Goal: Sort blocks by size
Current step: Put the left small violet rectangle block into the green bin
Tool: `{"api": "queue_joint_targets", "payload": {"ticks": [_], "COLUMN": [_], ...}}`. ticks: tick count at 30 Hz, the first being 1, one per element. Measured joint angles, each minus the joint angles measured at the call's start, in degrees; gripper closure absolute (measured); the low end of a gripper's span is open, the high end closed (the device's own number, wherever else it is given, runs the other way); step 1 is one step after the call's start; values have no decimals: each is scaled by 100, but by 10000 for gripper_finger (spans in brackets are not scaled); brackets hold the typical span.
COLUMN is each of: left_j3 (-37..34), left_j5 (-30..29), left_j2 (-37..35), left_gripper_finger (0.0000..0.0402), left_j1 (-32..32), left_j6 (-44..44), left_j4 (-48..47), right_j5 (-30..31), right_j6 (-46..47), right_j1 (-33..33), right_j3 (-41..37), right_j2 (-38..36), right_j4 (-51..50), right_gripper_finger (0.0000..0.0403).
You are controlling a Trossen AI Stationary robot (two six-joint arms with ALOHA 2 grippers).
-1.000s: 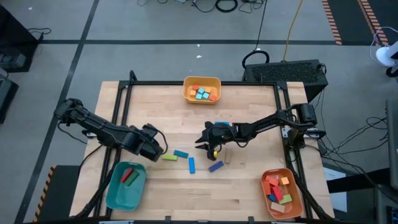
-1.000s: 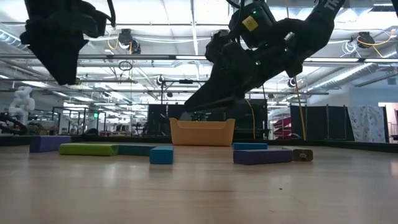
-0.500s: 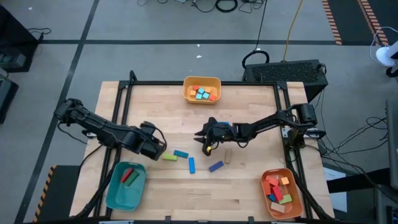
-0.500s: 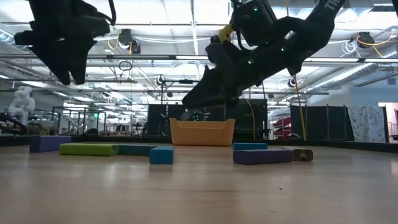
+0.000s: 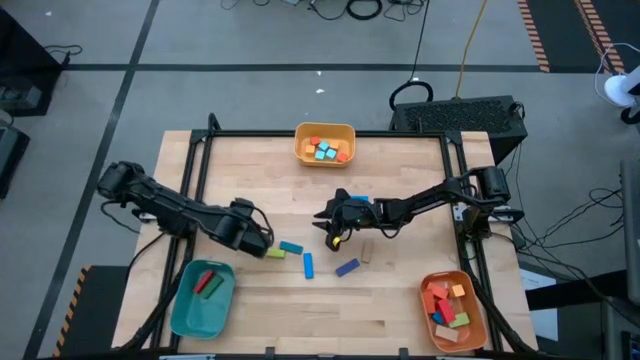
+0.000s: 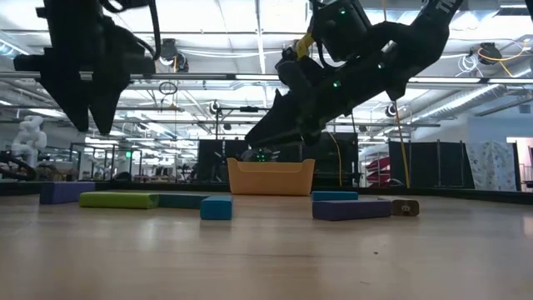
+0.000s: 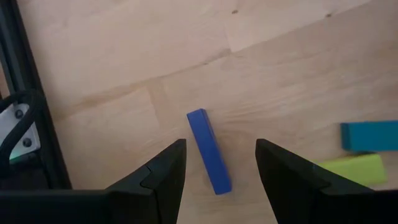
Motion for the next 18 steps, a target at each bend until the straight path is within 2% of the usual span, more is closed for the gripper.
{"api": "queue_joint_targets", "payload": {"ticks": [6, 10, 18], "left_j3": [0, 0, -14], "left_j5": [49, 370, 360], "left_j2": [324, 448, 462], "left_gripper_finger": [208, 208, 208], "left_j1": [91, 219, 307], "left_j6": [2, 9, 154], "left_j4": [40, 65, 85], "right_j5": [10, 4, -20], "right_j6": [4, 4, 4], "right_j1": [-20, 12, 46], "right_j3": [0, 0, 0], "right_j2": [0, 0, 0], "right_j4": [-27, -28, -37], "right_gripper_finger": [305, 305, 305]}}
